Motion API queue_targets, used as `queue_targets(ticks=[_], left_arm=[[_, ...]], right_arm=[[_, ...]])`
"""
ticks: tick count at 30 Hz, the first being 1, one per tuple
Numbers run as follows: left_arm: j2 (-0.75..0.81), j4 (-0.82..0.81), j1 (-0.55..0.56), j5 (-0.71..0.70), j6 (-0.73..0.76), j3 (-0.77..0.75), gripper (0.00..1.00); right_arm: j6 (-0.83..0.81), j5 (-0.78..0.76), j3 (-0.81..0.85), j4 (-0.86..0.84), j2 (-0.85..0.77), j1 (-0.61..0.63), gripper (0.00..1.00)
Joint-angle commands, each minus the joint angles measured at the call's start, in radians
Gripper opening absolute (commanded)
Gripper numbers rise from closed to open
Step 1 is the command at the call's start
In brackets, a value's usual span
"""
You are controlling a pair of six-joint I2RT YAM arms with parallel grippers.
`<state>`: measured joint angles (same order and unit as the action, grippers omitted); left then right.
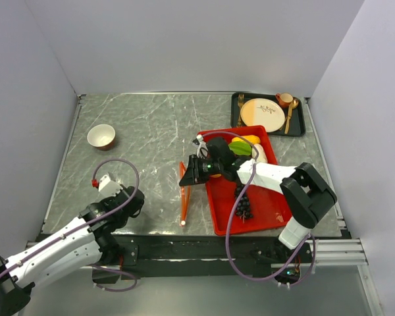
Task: Place the food in the zip-top bag and seal the zipper
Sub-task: Adjust the zipper food storage bag at the center of the board.
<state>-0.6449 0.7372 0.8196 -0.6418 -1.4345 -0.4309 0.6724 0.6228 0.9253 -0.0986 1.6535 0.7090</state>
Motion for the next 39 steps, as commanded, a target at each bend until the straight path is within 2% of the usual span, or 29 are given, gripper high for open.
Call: queue_targets(ticks=[1,3,9,13,16,22,23,24,25,28,29,32,35,38,39], left_arm=[[0.008,-0.019,-0.004,0.011,-0.012,0.012,0.01],[0.017,0.010,-0.002,0.007,-0.029,0.011,0.01],[0.083,0.160,-0.004,-0.054,-0.142,-0.037,0.01],[0.106,0.238,-0.004,-0.093,-0.217,-0.057,0.01],[0.079,0.238,-0.004,-0.101,-0.247,-0.057,0.01],[-0.061,0.202,-0.004,-0.046,-0.224,-0.065,0.03],[-0.068,0.170,-0.004,-0.035,-0.205,-0.066,0.12],[-0.065,0.166,-0.004,-0.029,-0.175,-0.081,0.28],[-0.047,0.169,-0.002,-0.029,-0.158,-0.097,0.57],[0.011,0.209,-0.004,-0.070,-0.093,-0.193,0.93],[0.023,0.218,-0.005,-0.119,-0.072,-0.224,0.99],[0.027,0.209,-0.007,-0.186,0.061,-0.368,0.99],[-0.050,0.137,-0.043,-0.180,0.209,-0.433,0.99],[-0.142,-0.008,-0.157,-0.057,0.374,-0.422,0.99],[-0.162,-0.054,-0.201,0.068,0.447,-0.414,0.99]], right_arm=[[-0.011,-0.001,0.030,-0.026,-0.001,0.004,0.08],[-0.034,-0.052,0.055,0.029,-0.014,0.000,0.01],[-0.095,-0.121,0.157,0.177,-0.029,-0.104,0.00],[-0.092,-0.061,0.204,0.194,0.012,-0.209,0.00],[-0.111,-0.019,0.265,0.235,0.061,-0.255,0.00],[-0.122,0.044,0.325,0.270,0.109,-0.252,0.00],[-0.125,0.049,0.325,0.273,0.112,-0.237,0.00],[-0.157,0.049,0.329,0.302,0.115,-0.224,0.00],[-0.178,0.038,0.336,0.328,0.118,-0.212,0.00],[-0.249,0.003,0.348,0.418,0.124,-0.161,0.00],[-0.257,-0.006,0.334,0.424,0.121,-0.152,0.00],[-0.284,-0.038,0.322,0.448,0.121,-0.122,0.00],[-0.301,-0.061,0.313,0.468,0.118,-0.106,0.00],[-0.310,-0.077,0.322,0.477,0.117,-0.105,0.00],[-0.319,-0.084,0.329,0.497,0.115,-0.106,0.00]])
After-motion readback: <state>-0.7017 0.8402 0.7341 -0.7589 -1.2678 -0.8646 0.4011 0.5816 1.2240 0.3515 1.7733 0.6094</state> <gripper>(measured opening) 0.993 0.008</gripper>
